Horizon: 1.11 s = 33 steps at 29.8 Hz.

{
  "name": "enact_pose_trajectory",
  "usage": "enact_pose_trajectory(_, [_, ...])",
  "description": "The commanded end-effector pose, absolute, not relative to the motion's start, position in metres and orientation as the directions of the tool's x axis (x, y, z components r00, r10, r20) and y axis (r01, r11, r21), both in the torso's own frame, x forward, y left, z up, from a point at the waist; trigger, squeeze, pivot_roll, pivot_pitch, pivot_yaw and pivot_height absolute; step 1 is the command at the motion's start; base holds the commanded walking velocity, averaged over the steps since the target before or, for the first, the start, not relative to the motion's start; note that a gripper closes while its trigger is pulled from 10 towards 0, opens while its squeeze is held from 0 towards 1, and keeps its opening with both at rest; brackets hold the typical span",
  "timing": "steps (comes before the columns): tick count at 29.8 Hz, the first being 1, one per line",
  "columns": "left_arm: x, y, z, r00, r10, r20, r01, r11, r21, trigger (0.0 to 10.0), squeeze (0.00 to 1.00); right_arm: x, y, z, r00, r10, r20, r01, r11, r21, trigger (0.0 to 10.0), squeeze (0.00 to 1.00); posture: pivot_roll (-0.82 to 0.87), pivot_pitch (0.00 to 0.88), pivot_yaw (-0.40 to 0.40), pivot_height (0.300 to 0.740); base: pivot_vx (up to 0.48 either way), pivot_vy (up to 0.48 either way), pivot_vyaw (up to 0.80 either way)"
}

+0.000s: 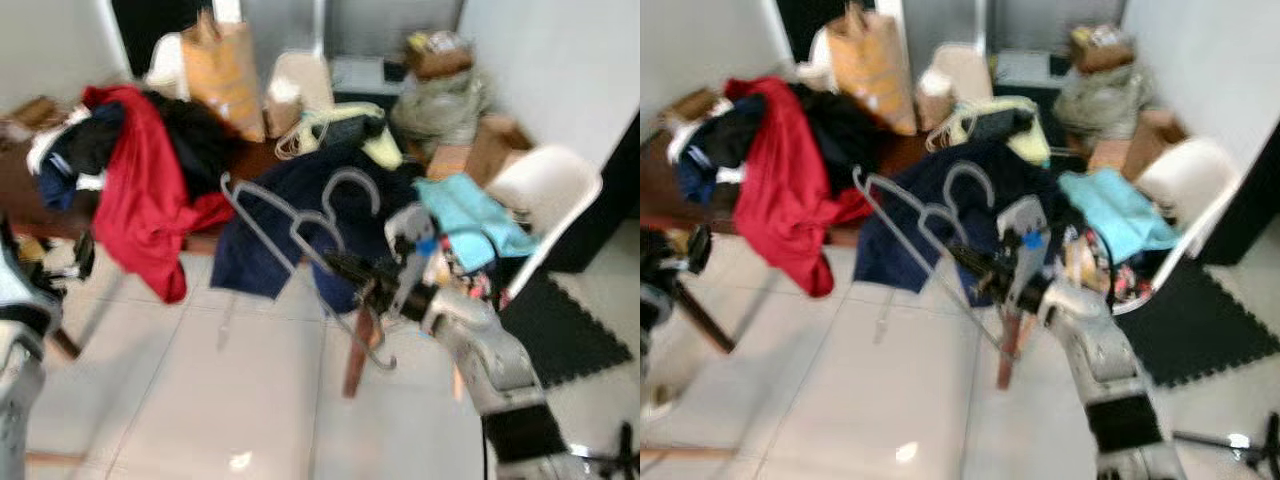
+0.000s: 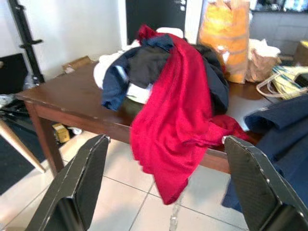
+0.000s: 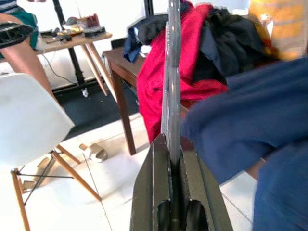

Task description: Hang hanger

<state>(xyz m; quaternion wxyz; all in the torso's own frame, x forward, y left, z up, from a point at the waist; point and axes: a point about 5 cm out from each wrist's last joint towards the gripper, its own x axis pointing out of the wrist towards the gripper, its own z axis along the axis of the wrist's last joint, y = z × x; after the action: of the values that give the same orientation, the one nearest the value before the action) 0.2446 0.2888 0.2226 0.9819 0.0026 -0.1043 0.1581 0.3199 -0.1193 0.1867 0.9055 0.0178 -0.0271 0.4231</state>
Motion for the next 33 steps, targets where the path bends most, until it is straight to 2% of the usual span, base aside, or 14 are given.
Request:
enact_pose_trajectory(1, [0.2449, 0.2876, 0.2236, 0.929, 0.308, 0.208, -0.309, 0.951, -0.024, 10.0, 0.0, 0.3204, -0.1201, 0.1883, 0.647, 0.759, 0.079, -0.761, 0.648, 0.008, 10.0, 0.0, 0.03, 0.0, -0.022, 0.74, -0.285, 0.307, 0.0])
enact_pose_trajectory(14, [0.2453, 0.2805, 0.2264, 0.934, 0.267, 0.238, -0.267, 0.963, -0.036, 10.0, 0.0, 0.3217, -0.1206, 0.1875, 0.657, 0.75, 0.075, -0.752, 0.659, 0.0, 10.0, 0.0, 0.03, 0.0, -0.023, 0.74, -0.039, 0.042, 0.0])
enact_pose_trajectory(33, [0.2438, 0.2784, 0.2314, 0.927, 0.265, 0.266, -0.265, 0.964, -0.039, 10.0, 0.0, 0.3225, -0.1199, 0.1862, 0.659, 0.749, 0.07, -0.75, 0.661, -0.006, 10.0, 0.0, 0.03, 0.0, -0.025, 0.74, 0.471, 0.0, 0.0])
